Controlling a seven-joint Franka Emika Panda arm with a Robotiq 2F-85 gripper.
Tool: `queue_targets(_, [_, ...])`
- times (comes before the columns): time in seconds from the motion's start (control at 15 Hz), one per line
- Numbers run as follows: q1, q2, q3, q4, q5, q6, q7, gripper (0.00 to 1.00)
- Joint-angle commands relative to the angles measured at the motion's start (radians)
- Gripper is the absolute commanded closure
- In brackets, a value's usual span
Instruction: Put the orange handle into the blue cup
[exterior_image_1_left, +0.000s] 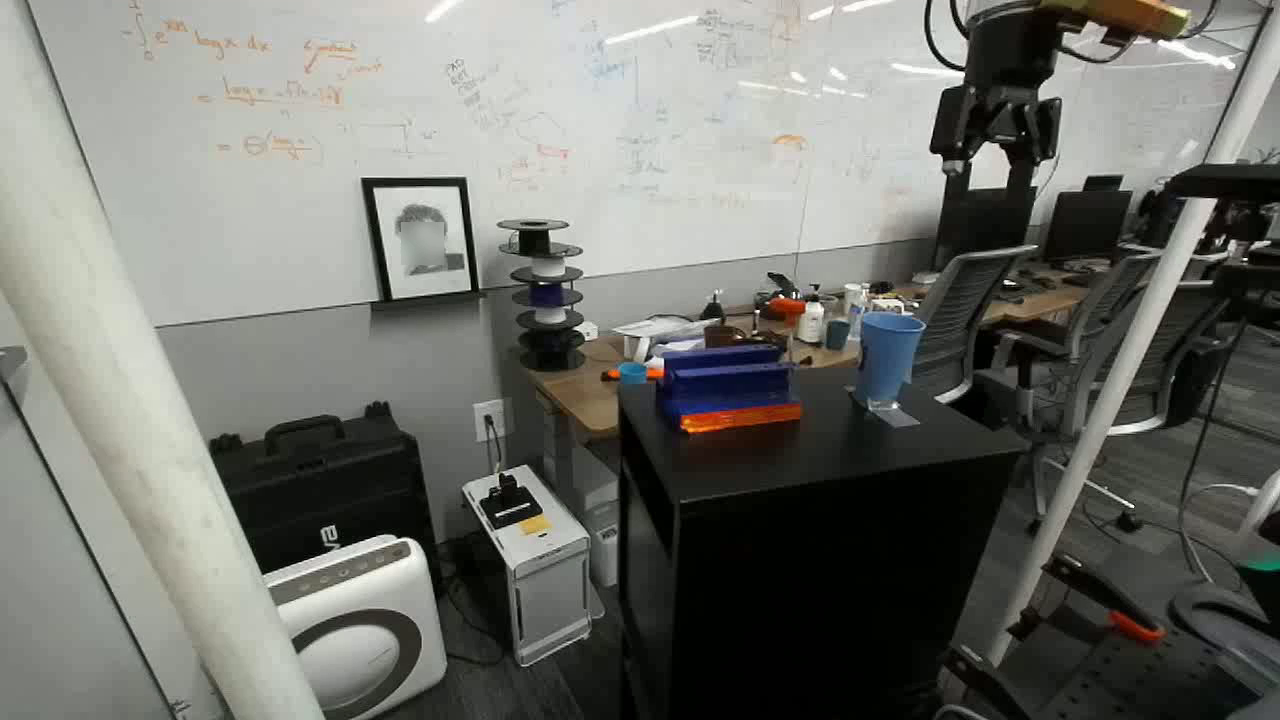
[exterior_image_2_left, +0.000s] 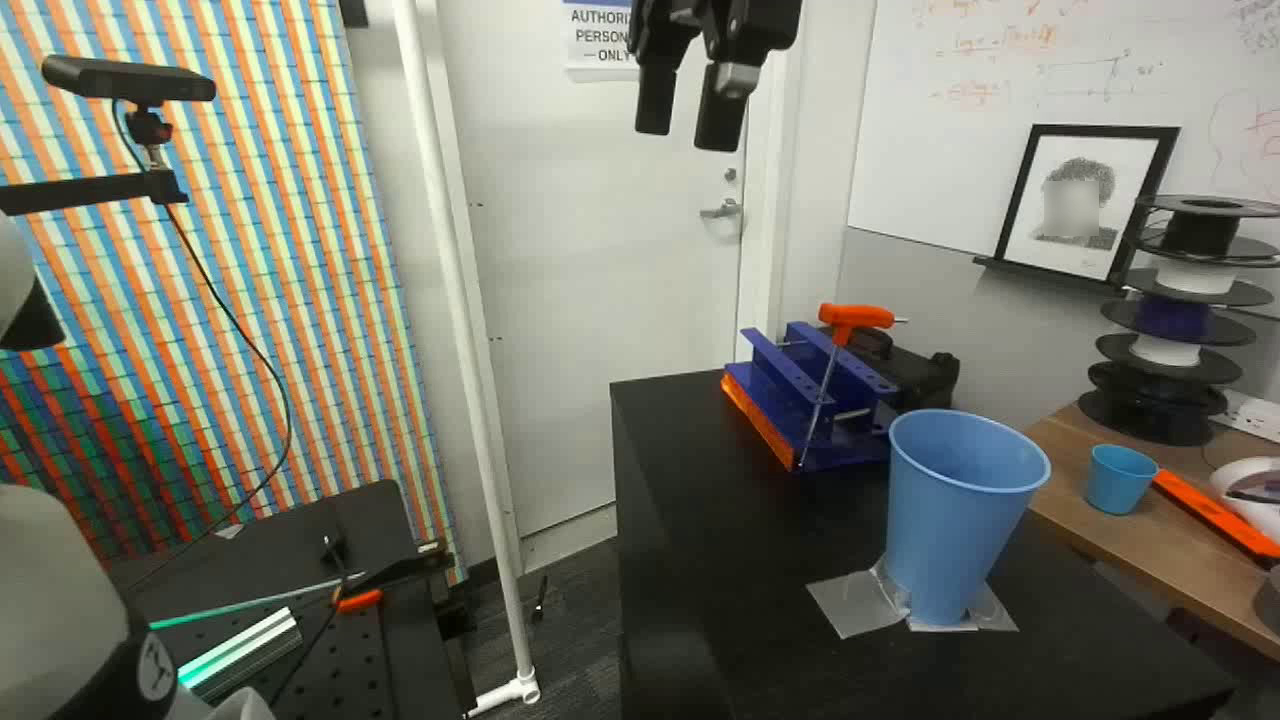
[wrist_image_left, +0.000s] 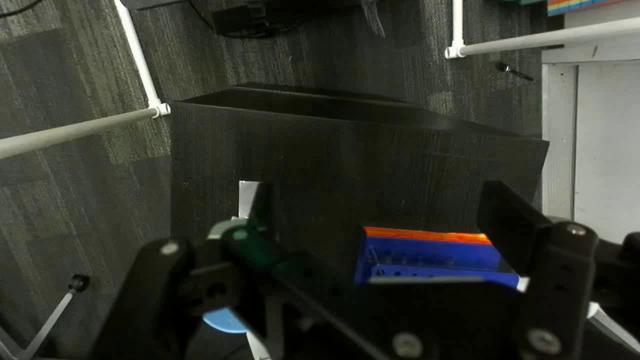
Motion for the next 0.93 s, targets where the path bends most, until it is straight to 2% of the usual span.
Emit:
queue_targets(0.0, [0.001, 0.001, -0.001, 0.005, 0.000, -0.001, 0.000, 0.00])
queue_targets(0.33, [0.001, -0.003, -0.001, 0.014, 0.000, -0.002, 0.000, 0.00])
queue_targets(0.53, [0.006, 0.081, -0.005, 0.094, 0.007, -0.005, -0.015, 0.00])
queue_targets(0.87, [0.004, 0.240, 0.001, 0.224, -0.013, 0.090, -0.001, 0.00])
